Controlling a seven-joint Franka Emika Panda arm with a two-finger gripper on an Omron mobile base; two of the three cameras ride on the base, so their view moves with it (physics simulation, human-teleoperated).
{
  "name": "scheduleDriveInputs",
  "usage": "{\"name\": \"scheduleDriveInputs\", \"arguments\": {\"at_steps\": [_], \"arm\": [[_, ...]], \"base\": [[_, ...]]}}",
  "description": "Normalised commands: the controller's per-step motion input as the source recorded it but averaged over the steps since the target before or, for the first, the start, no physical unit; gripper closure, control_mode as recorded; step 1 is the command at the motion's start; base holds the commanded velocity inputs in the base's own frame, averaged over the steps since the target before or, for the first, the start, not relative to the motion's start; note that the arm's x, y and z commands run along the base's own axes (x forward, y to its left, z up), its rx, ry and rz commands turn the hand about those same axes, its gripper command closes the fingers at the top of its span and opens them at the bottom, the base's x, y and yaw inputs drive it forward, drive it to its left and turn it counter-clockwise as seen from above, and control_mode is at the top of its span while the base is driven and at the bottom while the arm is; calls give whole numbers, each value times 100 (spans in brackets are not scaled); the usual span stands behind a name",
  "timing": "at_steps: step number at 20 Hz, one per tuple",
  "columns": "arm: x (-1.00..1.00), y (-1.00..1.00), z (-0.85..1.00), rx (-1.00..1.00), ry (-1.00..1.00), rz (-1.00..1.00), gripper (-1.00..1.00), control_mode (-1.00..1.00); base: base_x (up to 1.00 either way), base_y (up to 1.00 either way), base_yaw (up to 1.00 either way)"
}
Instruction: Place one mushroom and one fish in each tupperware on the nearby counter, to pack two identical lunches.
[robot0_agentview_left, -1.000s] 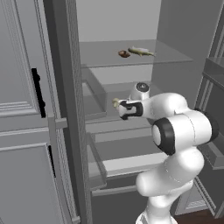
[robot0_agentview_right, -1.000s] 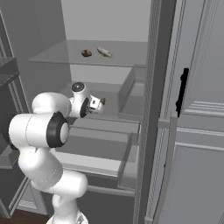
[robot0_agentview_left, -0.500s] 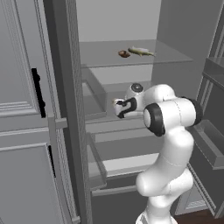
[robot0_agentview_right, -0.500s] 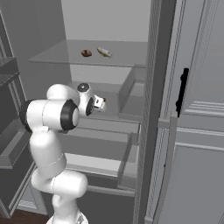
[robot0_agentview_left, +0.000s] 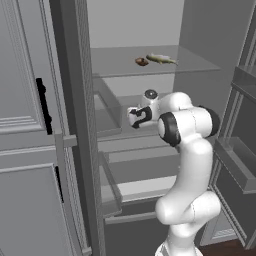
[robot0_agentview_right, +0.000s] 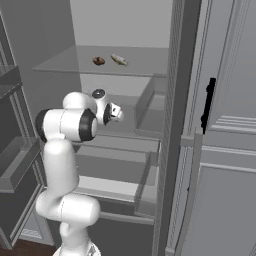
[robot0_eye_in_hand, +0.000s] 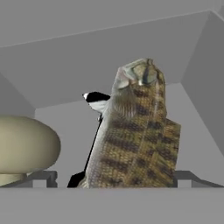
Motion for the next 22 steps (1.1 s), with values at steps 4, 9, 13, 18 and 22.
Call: {"name": "scheduleDriveInputs", "arguments": {"at_steps": [4,9,13,18,22], "arm": [[-15,0,-61,0,2,-9,100,-100],[-65,-1,-18,0,-3,-2,100,-100],[-100,-1,1,2,0,0,100,-100],[-100,-15,29,2,-3,0,100,-100],[-100,-11,83,0,0,0,100,-100]], "base": [[0,0,0],[0,0,0],[0,0,0],[0,0,0],[0,0,0]]}}
